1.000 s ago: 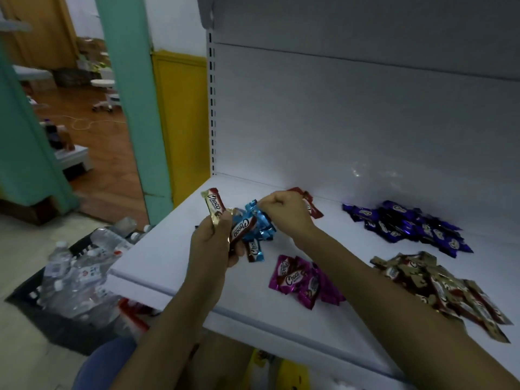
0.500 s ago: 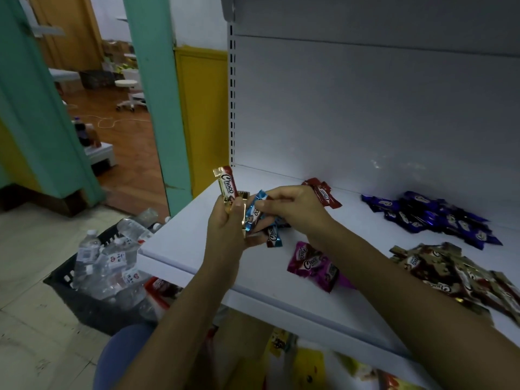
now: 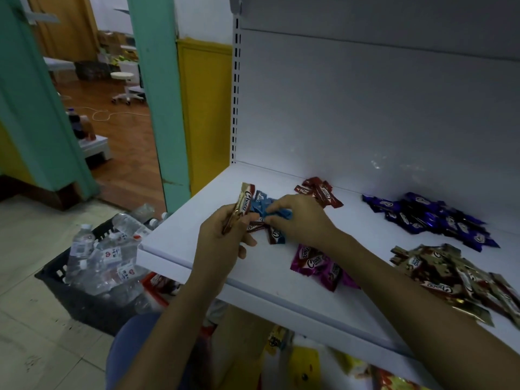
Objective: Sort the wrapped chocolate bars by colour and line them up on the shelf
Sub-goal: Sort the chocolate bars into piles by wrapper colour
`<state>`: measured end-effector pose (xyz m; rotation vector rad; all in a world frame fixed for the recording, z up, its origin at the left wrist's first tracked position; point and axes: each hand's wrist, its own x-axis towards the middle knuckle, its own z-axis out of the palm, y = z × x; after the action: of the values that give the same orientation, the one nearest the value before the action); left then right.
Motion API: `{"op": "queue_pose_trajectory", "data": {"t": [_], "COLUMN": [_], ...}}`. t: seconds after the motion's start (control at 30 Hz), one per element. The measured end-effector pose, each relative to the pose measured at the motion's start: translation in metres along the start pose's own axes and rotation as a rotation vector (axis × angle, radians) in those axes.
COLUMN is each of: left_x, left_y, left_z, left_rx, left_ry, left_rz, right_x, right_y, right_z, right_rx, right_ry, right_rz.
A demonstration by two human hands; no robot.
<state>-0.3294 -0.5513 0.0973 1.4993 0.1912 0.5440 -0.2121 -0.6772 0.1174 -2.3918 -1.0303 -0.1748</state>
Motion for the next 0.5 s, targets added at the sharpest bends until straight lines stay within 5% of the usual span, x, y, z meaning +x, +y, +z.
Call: {"op": "queue_pose_trajectory", "data": {"t": [0.13,0.2,0.33,0.5], "left_x": [0.004,0.004,0.006,0.006], "left_y": [-0.008,-0.011,-0.009,-0.014], "left_z": [0.0,0.001,0.002,0.004], "left_rx": [0.167,0.214,0.338,0.439], "left_ry": [-0.023,-0.019,-0.053,-0.036], "left_rz": [0.061,0.087,0.144,0.203], "right_x": [-0.004,-0.006,-0.015,-0.041], "right_y": [-0.013,-0.023,-0.03,-0.024], "right_z": [-0.014,-0.021,-0.017,-0.029], "right_rx": [0.292,0.519,0.464,0.668], "right_ry": [0.204,0.136,0.107,0.292], "right_rz": [0.053,0.096,-0.004,0.179]}}
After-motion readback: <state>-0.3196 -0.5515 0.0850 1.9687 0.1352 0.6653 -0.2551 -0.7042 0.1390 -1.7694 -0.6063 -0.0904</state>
